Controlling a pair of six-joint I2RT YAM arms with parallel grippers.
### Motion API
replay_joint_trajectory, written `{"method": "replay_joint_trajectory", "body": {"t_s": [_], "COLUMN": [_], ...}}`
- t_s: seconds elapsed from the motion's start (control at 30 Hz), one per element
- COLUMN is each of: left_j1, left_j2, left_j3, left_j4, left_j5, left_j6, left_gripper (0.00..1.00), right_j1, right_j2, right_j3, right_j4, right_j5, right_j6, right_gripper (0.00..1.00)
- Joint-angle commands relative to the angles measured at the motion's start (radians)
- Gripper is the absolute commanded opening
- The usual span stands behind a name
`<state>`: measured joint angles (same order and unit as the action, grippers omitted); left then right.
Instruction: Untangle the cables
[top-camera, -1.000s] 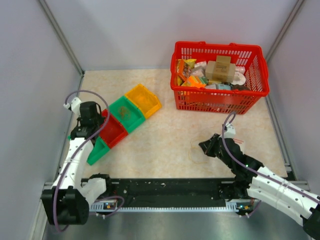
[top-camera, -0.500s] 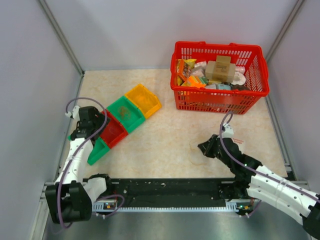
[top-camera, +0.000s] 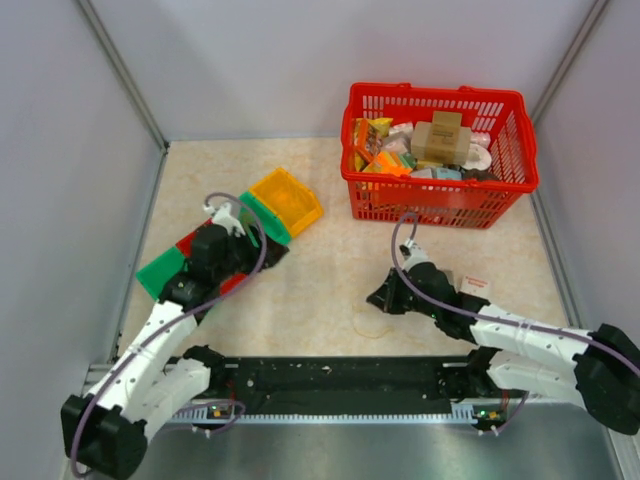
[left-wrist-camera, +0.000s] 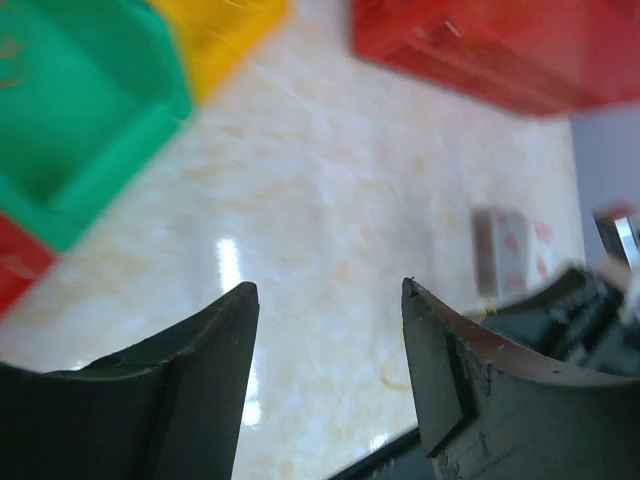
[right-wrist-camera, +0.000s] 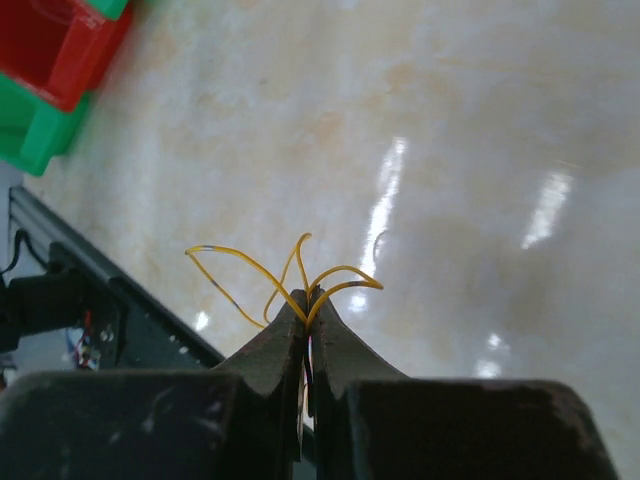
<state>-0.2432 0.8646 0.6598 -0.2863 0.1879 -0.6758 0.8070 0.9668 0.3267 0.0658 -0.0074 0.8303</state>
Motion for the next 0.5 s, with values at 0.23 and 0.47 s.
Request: {"method": "replay_joint_trajectory", "body": {"t_s": [0.23, 0.47], "left_j1": [-0.366, -0.482], "left_j2": [-0.2, 0.058], "left_j3": [-0.31, -0.235], "left_j4": [0.345, 0.369], "left_j5": [0.145, 0.22], "left_j6": [0.027, 0.106], "left_gripper": [0.65, 0.72], "right_j1": [0.069, 0.07], "right_j2": [0.147, -0.037], "right_j3": [0.176, 0.075], "right_j4": [0.013, -0.132], "right_j5": [-0.12, -0.098], "right_j6": [-0.117, -0.1], "right_gripper": [0.52, 0.67]}}
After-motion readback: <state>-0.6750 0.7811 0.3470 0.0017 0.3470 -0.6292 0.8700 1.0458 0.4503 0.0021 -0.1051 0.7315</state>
